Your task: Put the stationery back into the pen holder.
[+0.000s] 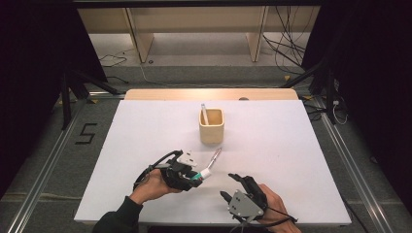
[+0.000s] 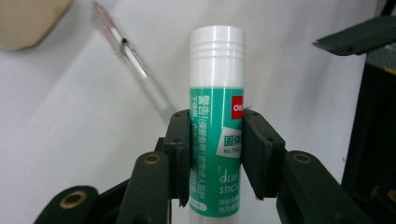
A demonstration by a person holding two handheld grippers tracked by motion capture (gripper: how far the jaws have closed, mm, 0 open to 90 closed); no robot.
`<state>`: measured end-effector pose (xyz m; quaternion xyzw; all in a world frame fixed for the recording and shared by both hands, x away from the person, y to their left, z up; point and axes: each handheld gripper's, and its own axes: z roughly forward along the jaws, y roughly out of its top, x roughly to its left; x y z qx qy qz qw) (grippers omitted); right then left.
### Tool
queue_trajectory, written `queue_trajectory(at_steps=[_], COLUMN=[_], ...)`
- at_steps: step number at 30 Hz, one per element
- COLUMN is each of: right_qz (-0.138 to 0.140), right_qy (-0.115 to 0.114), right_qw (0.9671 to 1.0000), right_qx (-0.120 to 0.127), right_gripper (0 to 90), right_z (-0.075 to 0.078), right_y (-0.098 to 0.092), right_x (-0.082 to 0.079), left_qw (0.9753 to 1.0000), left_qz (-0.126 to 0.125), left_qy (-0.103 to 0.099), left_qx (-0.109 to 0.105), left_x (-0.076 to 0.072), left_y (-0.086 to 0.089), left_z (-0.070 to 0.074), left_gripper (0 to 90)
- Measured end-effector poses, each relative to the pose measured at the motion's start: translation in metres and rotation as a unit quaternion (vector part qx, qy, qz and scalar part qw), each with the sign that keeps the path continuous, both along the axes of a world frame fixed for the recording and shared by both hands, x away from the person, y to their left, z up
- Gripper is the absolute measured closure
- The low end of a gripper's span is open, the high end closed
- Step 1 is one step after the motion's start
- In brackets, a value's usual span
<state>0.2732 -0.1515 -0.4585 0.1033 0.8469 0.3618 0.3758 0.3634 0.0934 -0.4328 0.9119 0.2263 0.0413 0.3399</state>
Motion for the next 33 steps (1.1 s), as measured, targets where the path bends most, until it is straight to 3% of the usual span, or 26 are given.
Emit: queue_trajectory(at_steps=[4, 7, 11, 15, 19, 27, 29, 33], right_qz=[-0.019, -0.042, -0.067, -0.082, -0.094, -0.105, -0.104, -0.112], right_qy=[0.027, 0.057, 0.099, 0.14, 0.168, 0.188, 0.194, 0.203], right_qw=[0.9981, 0.9926, 0.9803, 0.9655, 0.9543, 0.9437, 0.9397, 0.9328], right_qx=[0.051, 0.099, 0.157, 0.204, 0.229, 0.252, 0.262, 0.276], right_gripper=[38.1, 36.3, 36.0, 33.1, 31.5, 29.2, 29.1, 29.2], right_z=[0.005, 0.007, 0.009, 0.01, 0.009, 0.006, 0.006, 0.006], right_y=[-0.01, -0.019, -0.032, -0.042, -0.048, -0.055, -0.057, -0.061], right_x=[0.004, 0.007, 0.012, 0.015, 0.016, 0.017, 0.017, 0.017], left_qw=[0.9986, 0.9963, 0.9927, 0.9885, 0.9834, 0.9721, 0.9695, 0.966], left_qz=[0.034, 0.056, 0.076, 0.093, 0.112, 0.145, 0.15, 0.156], left_qy=[-0.009, -0.021, -0.027, -0.034, -0.038, -0.05, -0.046, -0.041], left_qx=[-0.041, -0.062, -0.09, -0.114, -0.138, -0.178, -0.188, -0.202], left_x=[0.004, 0.007, 0.011, 0.015, 0.019, 0.036, 0.041, 0.05], left_y=[0.006, 0.01, 0.017, 0.019, 0.02, 0.019, 0.019, 0.019], left_z=[0.002, 0.004, 0.009, 0.011, 0.012, 0.017, 0.017, 0.019], left_gripper=[65.2, 65.2, 65.3, 65.3, 65.3, 65.3, 65.3, 65.3])
